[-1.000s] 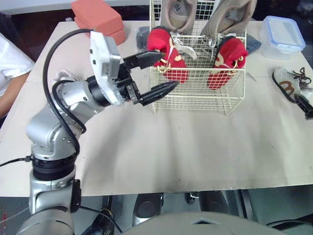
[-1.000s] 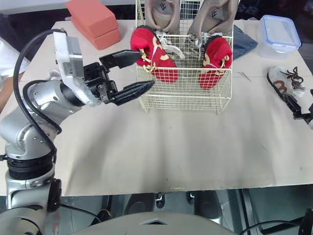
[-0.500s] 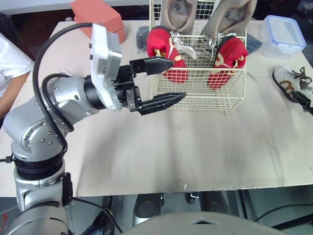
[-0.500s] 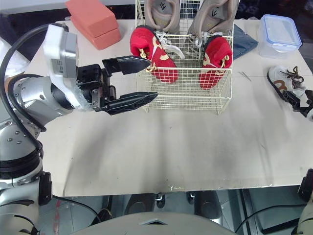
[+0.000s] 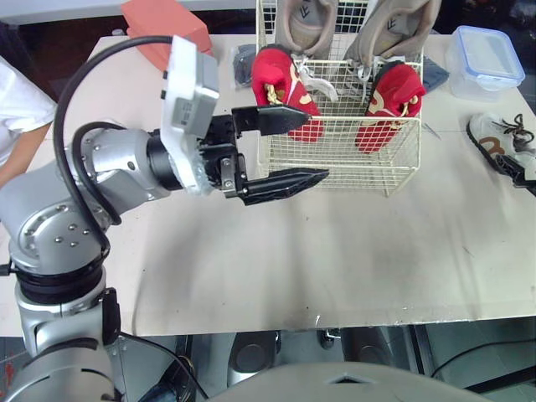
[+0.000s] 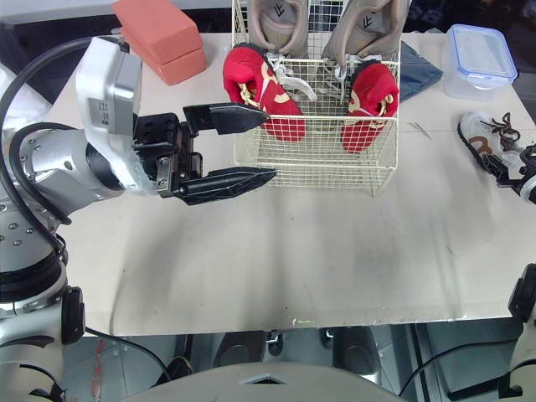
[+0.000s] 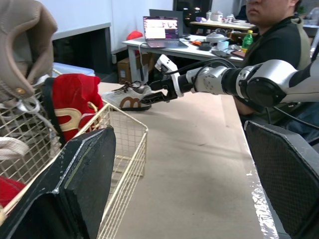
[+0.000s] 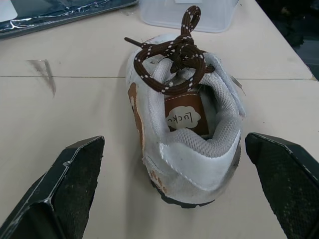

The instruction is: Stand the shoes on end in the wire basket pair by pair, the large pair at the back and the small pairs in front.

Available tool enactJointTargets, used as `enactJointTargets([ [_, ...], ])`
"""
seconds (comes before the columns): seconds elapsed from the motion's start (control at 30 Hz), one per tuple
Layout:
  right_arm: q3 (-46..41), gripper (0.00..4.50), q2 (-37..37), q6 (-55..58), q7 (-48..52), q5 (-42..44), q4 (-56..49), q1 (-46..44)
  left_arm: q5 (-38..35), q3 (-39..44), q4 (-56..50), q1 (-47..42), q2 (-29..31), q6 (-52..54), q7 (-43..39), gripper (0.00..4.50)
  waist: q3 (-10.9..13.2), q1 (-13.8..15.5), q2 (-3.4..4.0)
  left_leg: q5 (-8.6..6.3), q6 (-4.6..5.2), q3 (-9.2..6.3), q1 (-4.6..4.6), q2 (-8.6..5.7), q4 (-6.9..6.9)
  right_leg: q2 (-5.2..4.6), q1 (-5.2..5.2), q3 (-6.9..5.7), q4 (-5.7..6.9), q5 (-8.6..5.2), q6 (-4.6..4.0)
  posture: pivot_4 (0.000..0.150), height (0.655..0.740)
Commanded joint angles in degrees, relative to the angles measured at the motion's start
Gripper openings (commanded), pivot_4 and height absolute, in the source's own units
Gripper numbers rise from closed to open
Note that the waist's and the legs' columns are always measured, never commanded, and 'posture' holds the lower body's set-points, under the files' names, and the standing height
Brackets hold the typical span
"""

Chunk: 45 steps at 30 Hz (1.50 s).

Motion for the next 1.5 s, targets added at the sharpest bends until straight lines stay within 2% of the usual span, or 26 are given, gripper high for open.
enactJointTargets([
  [0.03, -1.0, 4.5, -2.22, -0.23, -1.07, 0.01, 0.23, -1.52, -0.77, -0.29, -1.48, -1.47, -0.03, -0.35, 0.23, 4.48, 0.0, 0.0, 0.0, 0.0, 0.0, 0.0, 0.0, 0.0, 0.0, 0.0, 0.0, 0.0, 0.0, 0.0, 0.0, 0.15, 0.686],
  [0.17, -1.44, 4.5, -2.31, 0.2, -1.56, 0.24, 0.99, -2.02, -0.98, -0.5, -1.41, -1.82, 0.0, -0.36, 0.3, 4.48, 0.0, 0.0, 0.0, 0.0, 0.0, 0.0, 0.0, 0.0, 0.0, 0.0, 0.0, 0.0, 0.0, 0.0, 0.0, 0.15, 0.686],
  [0.2, -1.33, 3.93, -2.3, 0.13, -1.64, 0.03, 1.07, -2.01, -1.16, -0.54, -1.33, -2.09, 0.0, -0.33, 0.29, 4.5, 0.0, 0.0, 0.0, 0.0, 0.0, 0.0, 0.0, 0.0, 0.0, 0.0, 0.0, 0.0, 0.0, 0.0, 0.0, 0.15, 0.686],
  [0.27, -1.16, 3.13, -2.29, 0.23, -1.55, -0.25, 1.17, -1.95, -1.48, -0.62, -1.2, -2.55, -0.02, -0.27, 0.41, 4.5, 0.0, 0.0, 0.0, 0.0, 0.0, 0.0, 0.0, 0.0, 0.0, 0.0, 0.0, 0.0, 0.0, 0.0, 0.0, 0.15, 0.686],
  [0.3, -1.14, 2.58, -2.28, 0.3, -1.5, -0.33, 1.21, -1.92, -1.61, -0.68, -1.21, -2.7, -0.03, -0.24, 0.48, 4.5, 0.0, 0.0, 0.0, 0.0, 0.0, 0.0, 0.0, 0.0, 0.0, 0.0, 0.0, 0.0, 0.0, 0.0, 0.0, 0.15, 0.686],
  [0.37, -1.29, 1.93, -2.22, 0.32, -1.51, -0.34, 1.27, -1.85, -1.6, -0.93, -1.17, -2.94, -0.1, -0.29, 0.43, 4.5, 0.0, -0.01, 0.01, 0.0, -0.01, 0.0, 0.0, 0.0, 0.0, 0.0, 0.0, 0.0, 0.0, 0.0, 0.0, 0.15, 0.686],
  [0.4, -1.35, 1.27, -2.22, 0.27, -1.48, -0.36, 1.29, -1.78, -1.62, -1.05, -1.12, -3.02, -0.16, -0.3, 0.45, 4.5, 0.0, -0.02, 0.01, 0.0, -0.01, 0.0, 0.0, 0.0, 0.0, 0.0, 0.0, 0.0, 0.01, 0.0, 0.0, 0.15, 0.686],
  [0.43, -1.38, 0.81, -2.23, 0.23, -1.46, -0.38, 1.31, -1.72, -1.64, -1.17, -1.11, -3.09, -0.22, -0.3, 0.52, 4.5, 0.01, -0.01, 0.01, 0.0, -0.01, 0.0, 0.01, 0.0, 0.0, 0.0, 0.0, 0.0, 0.01, 0.0, 0.0, 0.15, 0.686],
  [0.5, -1.62, 0.19, -2.31, 0.02, -1.71, -0.27, 1.29, -1.59, -1.17, -1.57, -0.87, -3.17, -0.38, -0.5, 0.24, 4.5, 0.01, 0.0, 0.02, 0.0, -0.01, 0.0, 0.0, 0.0, 0.0, 0.0, 0.0, 0.0, 0.01, 0.0, 0.0, 0.15, 0.686],
  [0.53, -1.78, 0.09, -2.41, -0.27, -1.72, -0.16, 1.17, -1.49, -0.95, -1.7, -0.73, -3.15, -0.4, -0.62, 0.0, 4.5, 0.01, 0.01, 0.02, 0.0, -0.01, -0.01, 0.0, 0.0, 0.0, 0.0, 0.0, 0.0, 0.0, 0.0, 0.0, 0.15, 0.686],
  [0.7, -3.7, 0.09, -3.43, -3.09, 0.86, 1.86, -0.69, -1.02, 0.02, -1.85, -0.28, -2.73, -0.26, -1.13, -1.14, 4.5, 0.04, 0.0, 0.07, 0.01, -0.01, 0.0, 0.0, -0.01, 0.0, 0.0, 0.0, 0.0, 0.0, 0.0, 0.0, 0.15, 0.686],
  [0.8, -6.17, 0.09, -4.07, -9.35, 6.03, 4.38, -4.64, 0.68, 0.68, -1.73, -0.22, -2.15, -0.25, -1.42, -1.81, 4.5, 0.1, 0.03, 0.17, 0.01, -0.01, 0.01, -0.01, -0.01, 0.0, 0.0, -0.01, 0.0, 0.0, 0.0, 0.0, 0.15, 0.686],
  [0.93, -11.77, 0.09, -2.32, -18.1, 11.15, 10.44, -16.87, 7.13, 2.1, -1.23, 0.38, -0.72, -0.03, -2.22, -3.52, 4.5, 0.13, 0.07, 0.22, 0.01, -0.01, -0.01, -0.04, -0.01, -0.01, 0.0, -0.03, -0.01, 0.0, 0.0, 0.01, 0.15, 0.686],
  [1.0, -13.17, 0.09, -0.8, -24.06, 12.47, 11.22, -27.53, 14.33, 3.1, -1.09, 0.99, 0.24, 0.24, -2.95, -5.07, 4.5, 0.12, 0.21, 0.24, 0.01, -0.02, -0.02, -0.03, 0.01, -0.01, 0.0, -0.02, -0.02, 0.01, -0.01, 0.01, 0.15, 0.686],
  [1.1, -14.65, 0.09, 1.27, -34.92, 12.06, 10.25, -40.33, 23.4, 4.81, -1.77, 2.42, 0.29, 0.11, -4.08, -7.45, 4.5, 0.11, 0.22, 0.23, 0.03, -0.06, -0.1, -0.04, 0.03, -0.02, 0.0, -0.01, -0.11, 0.0, -0.02, 0.02, 0.15, 0.686],
  [1.27, -15.04, 0.09, 2.44, -51.51, 11.69, 8.09, -51.31, 32.2, 7.64, -3.68, 5.07, -0.92, -0.75, -5.81, -11.52, 4.5, 0.1, 0.12, 0.28, 0.04, -0.08, 0.0, 0.06, 0.02, 0.0, -0.02, 0.01, 0.0, 0.07, -0.13, 0.24, 0.15, 0.686],
  [1.5, -10.06, 0.09, -0.32, -56.54, 12.86, 9.76, -67.79, 41.98, 11.73, -6.46, 9.69, -3.99, -1.89, -8.23, -17.31, 4.5, 0.1, 0.08, 0.28, 0.06, -0.11, -0.04, 0.06, 0.05, 0.0, 0.03, 0.0, -0.01, 0.07, -0.14, 0.24, 0.15, 0.686],
])
